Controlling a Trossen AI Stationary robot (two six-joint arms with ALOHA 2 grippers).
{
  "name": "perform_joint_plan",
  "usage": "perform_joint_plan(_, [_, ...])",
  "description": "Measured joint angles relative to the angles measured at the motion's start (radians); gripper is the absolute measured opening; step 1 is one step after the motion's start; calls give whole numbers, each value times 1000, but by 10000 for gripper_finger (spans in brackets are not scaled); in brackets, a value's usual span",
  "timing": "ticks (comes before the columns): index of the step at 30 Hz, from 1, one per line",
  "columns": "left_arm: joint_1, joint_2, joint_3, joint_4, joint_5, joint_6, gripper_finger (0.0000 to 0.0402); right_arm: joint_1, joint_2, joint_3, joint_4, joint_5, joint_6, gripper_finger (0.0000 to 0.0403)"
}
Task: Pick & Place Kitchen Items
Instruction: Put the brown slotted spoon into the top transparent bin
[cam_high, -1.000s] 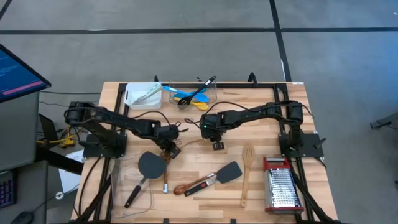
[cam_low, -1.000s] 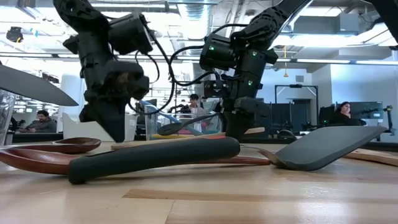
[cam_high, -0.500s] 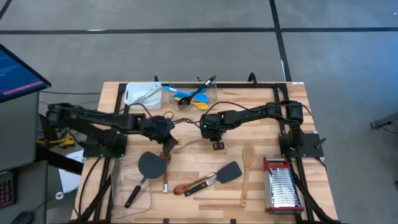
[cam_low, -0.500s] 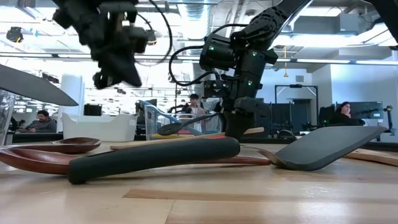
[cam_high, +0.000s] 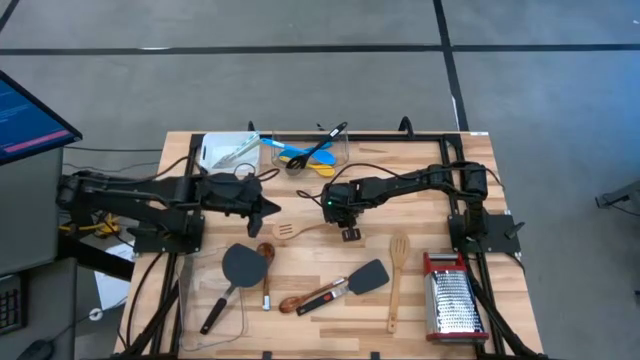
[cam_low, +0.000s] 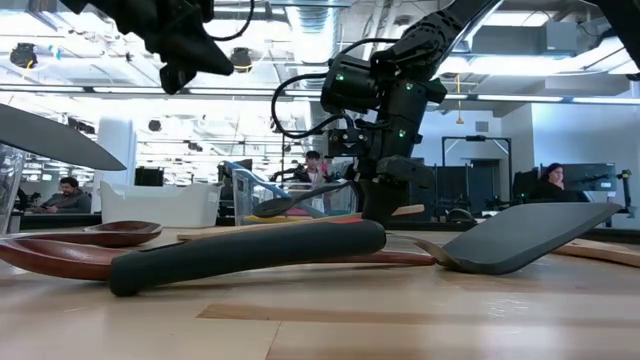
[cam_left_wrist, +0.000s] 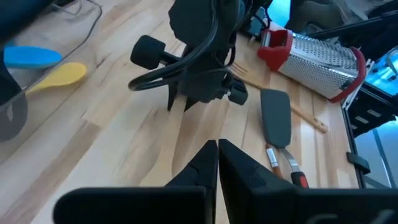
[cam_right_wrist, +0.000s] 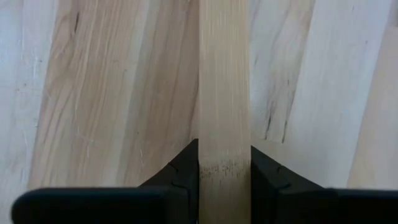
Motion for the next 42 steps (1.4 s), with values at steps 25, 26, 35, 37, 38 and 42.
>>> perform_joint_plan(25, [0, -7, 0, -1, -1, -2, 2, -1, 8, 65, -56, 11, -10, 76])
perform_joint_plan(26, [0, -7, 0, 0, -1, -2, 2, -2, 8, 74, -62, 11, -10, 76])
perform_joint_plan(35, [0, -7, 0, 8, -1, -2, 2, -11, 5, 169, -182, 6, -11, 76])
perform_joint_plan(37, [0, -7, 0, 13, -1, -2, 2, -15, 5, 192, -220, 6, -11, 76])
perform_joint_plan(38, [0, -7, 0, 15, -1, -2, 2, -17, 5, 205, -241, 7, -10, 76])
perform_joint_plan(42, [0, -7, 0, 16, -1, -2, 2, -28, 3, 253, -297, 9, -9, 76])
